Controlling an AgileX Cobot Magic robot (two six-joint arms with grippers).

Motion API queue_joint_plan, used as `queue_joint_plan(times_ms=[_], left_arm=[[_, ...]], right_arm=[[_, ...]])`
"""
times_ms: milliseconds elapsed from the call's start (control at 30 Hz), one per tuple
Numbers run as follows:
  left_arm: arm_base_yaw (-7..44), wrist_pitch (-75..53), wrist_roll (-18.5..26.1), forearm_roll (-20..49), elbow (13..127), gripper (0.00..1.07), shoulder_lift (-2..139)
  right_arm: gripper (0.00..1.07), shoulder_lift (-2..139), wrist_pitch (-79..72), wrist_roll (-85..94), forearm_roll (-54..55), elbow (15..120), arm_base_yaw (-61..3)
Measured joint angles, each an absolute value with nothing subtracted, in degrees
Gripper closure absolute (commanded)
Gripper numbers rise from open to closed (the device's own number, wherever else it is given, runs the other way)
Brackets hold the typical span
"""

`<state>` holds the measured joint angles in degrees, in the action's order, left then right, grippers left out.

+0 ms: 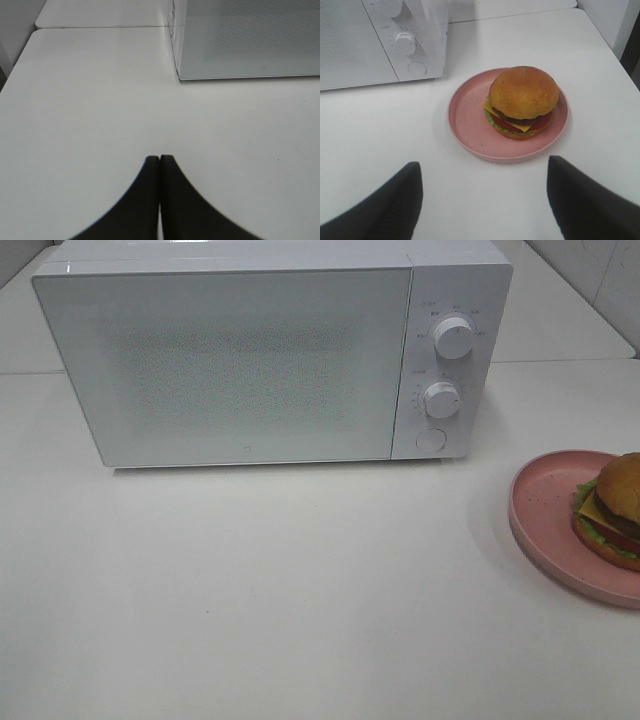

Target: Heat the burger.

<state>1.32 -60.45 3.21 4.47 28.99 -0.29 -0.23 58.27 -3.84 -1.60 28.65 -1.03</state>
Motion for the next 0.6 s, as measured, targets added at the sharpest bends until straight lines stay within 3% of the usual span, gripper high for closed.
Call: queue_joint_plan(times_ms=[600], left_arm=[[1.32,-60.45,3.21,4.47,28.99,1.06,-0.29]], right_arm=[[0.41,-0.23,58.27,-3.84,-1.6,28.65,-1.03]])
